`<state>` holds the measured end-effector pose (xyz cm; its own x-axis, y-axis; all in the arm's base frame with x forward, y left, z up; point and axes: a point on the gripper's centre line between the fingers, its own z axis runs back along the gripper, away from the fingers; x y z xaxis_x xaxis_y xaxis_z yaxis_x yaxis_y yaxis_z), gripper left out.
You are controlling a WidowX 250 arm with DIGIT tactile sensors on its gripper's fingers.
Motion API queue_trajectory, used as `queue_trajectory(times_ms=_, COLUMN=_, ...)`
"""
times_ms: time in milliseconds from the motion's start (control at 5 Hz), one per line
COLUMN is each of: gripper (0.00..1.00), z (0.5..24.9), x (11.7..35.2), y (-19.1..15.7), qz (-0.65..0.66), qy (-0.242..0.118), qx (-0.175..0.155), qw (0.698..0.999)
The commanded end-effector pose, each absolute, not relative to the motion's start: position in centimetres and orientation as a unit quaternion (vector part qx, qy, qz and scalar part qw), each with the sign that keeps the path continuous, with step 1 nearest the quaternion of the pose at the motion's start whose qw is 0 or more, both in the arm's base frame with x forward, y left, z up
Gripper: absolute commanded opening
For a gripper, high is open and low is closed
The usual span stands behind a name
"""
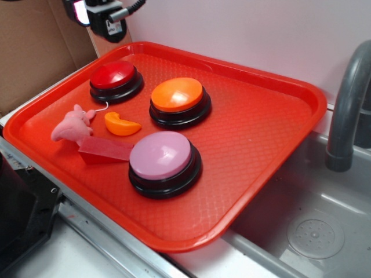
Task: Push the orange button.
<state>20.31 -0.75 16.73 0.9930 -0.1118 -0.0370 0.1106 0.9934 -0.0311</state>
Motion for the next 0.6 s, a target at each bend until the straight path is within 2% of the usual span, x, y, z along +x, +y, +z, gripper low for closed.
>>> queue_trajectory(times_ms=0, gripper=1.00, z=19.70, x=20.45, y=-0.17, qz=-0.037, qy=-0.038, qx=-0.013, qw=0.999)
queue_trajectory(times_ms=200, gripper=1.00, z=20.38, x=19.97, y=-0.11, qz=-0.032, qy=-0.051, qx=-0.006, qw=0.998)
queue_trajectory(times_ms=400, gripper=1.00, z=20.19, x=19.78, y=0.16, qz=-0.024, qy=-0.043, qx=-0.005, qw=0.999)
